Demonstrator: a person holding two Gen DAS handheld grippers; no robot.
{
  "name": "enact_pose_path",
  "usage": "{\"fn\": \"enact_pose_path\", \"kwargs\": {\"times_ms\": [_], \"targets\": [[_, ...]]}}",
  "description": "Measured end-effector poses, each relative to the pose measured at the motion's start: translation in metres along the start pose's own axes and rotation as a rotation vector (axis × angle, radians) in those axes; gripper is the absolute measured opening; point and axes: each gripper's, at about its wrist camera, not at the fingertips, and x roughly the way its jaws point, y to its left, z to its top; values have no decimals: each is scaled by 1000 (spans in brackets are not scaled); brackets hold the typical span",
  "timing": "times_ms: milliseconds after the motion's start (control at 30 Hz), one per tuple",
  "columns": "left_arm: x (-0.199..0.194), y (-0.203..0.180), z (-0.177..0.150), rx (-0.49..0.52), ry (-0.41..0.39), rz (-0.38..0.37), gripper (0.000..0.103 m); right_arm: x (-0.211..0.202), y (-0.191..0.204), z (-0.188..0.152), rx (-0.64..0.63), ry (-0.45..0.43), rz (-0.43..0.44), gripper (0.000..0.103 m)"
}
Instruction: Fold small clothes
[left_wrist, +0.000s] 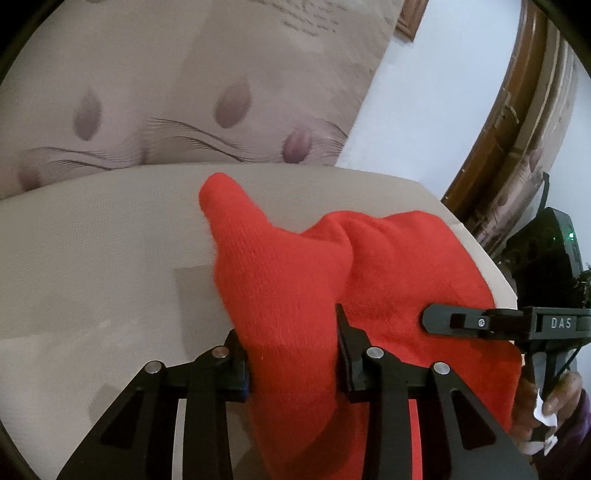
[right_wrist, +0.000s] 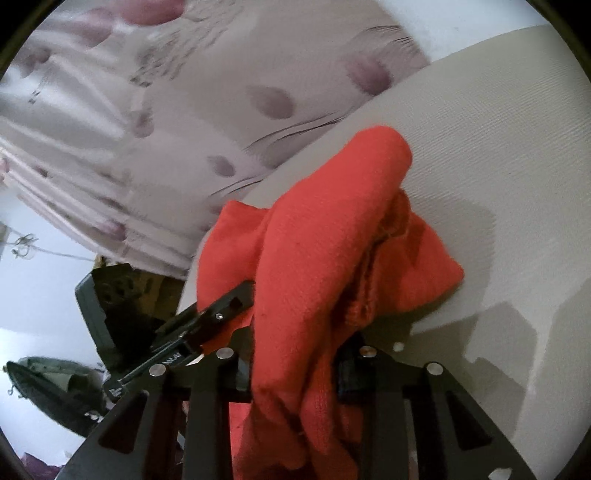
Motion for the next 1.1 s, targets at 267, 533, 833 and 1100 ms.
{"fn": "enact_pose_path", "kwargs": {"times_ms": [267, 533, 833, 1100], "targets": [[-85, 23, -33, -4, -37, 90, 35, 20, 63, -49, -12, 37, 96, 28], [-134, 35, -59, -6, -55, 126, 35, 31, 104, -88, -27, 65, 134, 28], [-133, 45, -79, -18, -22, 129, 35, 44, 106, -113, -18, 89, 103, 28], [-105, 54, -100, -48, 10, 140, 35, 62, 74, -123, 36, 124, 55, 28]]}}
